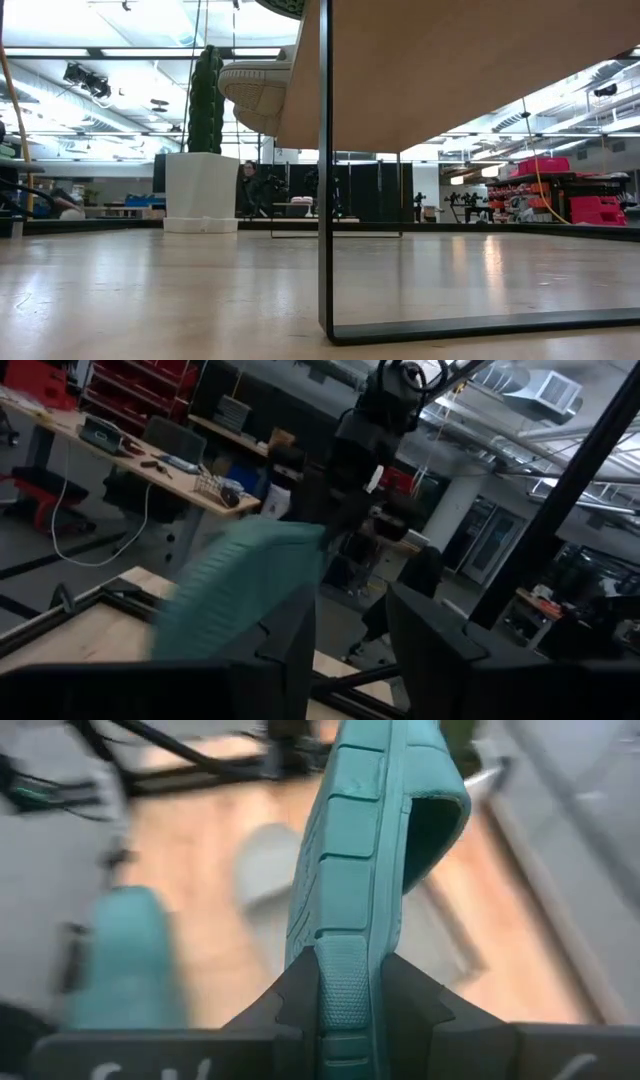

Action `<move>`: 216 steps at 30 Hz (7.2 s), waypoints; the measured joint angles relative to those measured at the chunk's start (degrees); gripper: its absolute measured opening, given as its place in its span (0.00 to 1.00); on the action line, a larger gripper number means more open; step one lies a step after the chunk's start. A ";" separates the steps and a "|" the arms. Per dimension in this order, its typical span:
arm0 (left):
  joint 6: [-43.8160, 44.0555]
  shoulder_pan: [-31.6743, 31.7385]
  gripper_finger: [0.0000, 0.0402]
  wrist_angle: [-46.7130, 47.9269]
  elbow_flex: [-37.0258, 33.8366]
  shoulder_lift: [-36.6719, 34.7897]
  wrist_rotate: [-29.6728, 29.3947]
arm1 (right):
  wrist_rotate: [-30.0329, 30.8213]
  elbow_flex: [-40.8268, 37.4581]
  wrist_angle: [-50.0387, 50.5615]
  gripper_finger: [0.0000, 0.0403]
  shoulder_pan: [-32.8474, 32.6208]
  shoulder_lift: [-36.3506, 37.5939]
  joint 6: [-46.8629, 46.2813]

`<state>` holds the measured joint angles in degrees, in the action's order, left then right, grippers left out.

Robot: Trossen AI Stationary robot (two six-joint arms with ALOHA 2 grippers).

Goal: Pick and place slides into the shelf
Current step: Put the green slipper on the shelf

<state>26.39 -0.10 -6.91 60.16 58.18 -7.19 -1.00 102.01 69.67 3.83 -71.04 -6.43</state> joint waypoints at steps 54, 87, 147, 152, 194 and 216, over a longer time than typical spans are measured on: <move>-28.44 -3.42 0.54 55.21 59.12 38.03 -10.35 | 32.23 6.69 14.19 0.19 -19.29 -10.63 9.57; -51.82 -1.70 0.71 64.85 67.04 48.87 -14.81 | 21.55 6.54 -0.29 0.19 -12.89 -12.24 17.49; -35.54 -14.20 0.29 41.42 64.89 39.29 -12.73 | 26.14 6.67 5.48 0.51 -18.57 1.30 -5.59; -33.44 -16.27 0.29 21.72 50.67 38.79 -13.55 | 26.01 6.68 5.94 0.50 -18.53 2.15 -4.28; -11.11 6.49 0.28 -83.21 -7.72 29.36 32.42 | 42.65 -10.85 -33.00 0.48 -30.54 -4.20 -22.74; -6.52 7.08 0.28 -83.13 -7.67 27.51 33.45 | 45.91 -12.50 -39.85 0.48 -30.15 -4.33 -20.64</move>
<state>19.87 6.98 -90.04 52.49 85.69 26.26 44.92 89.52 29.82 -26.33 -75.37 -27.08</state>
